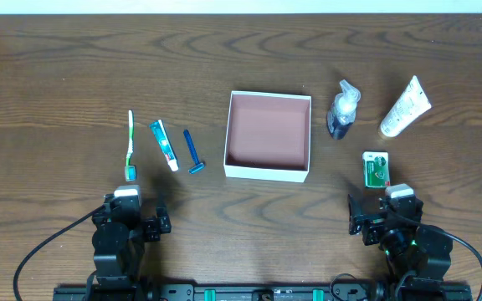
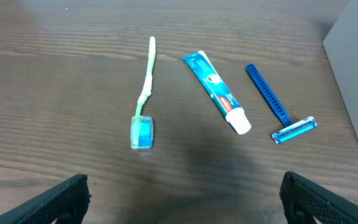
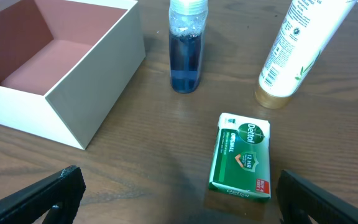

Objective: Pack container

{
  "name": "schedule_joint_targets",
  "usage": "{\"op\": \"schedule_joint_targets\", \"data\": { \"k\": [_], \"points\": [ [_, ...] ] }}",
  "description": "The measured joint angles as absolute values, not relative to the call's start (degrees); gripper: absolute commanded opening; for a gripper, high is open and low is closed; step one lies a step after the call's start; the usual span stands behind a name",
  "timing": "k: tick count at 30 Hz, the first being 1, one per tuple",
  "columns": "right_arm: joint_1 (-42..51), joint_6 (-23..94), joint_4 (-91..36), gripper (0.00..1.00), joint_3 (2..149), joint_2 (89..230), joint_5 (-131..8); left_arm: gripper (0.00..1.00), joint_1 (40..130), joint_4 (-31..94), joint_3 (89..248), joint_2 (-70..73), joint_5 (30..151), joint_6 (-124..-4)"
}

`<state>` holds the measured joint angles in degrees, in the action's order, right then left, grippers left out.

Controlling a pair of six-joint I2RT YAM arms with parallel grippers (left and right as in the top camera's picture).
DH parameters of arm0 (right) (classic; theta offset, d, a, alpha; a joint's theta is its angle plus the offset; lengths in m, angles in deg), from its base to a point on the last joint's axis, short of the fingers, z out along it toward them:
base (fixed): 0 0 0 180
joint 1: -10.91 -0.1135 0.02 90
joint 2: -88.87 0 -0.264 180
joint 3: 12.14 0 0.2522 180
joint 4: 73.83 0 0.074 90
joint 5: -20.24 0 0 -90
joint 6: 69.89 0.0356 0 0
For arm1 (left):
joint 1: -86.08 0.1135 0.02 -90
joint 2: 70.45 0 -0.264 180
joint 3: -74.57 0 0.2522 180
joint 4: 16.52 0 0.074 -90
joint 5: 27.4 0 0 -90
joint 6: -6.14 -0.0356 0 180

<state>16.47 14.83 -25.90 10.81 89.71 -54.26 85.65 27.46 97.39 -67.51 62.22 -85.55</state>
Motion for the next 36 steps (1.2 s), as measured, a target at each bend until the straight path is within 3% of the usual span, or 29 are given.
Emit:
{"op": "schedule_joint_targets", "data": {
  "k": [26,36],
  "points": [
    [16.47,14.83,-25.94,0.99,10.81,89.71,-54.21,0.98,85.65,27.46,97.39,-67.51,62.22,-85.55],
    [16.47,23.29,-28.56,0.99,10.75,89.71,-43.15,0.98,85.65,27.46,97.39,-67.51,62.22,-85.55]
  ]
}}
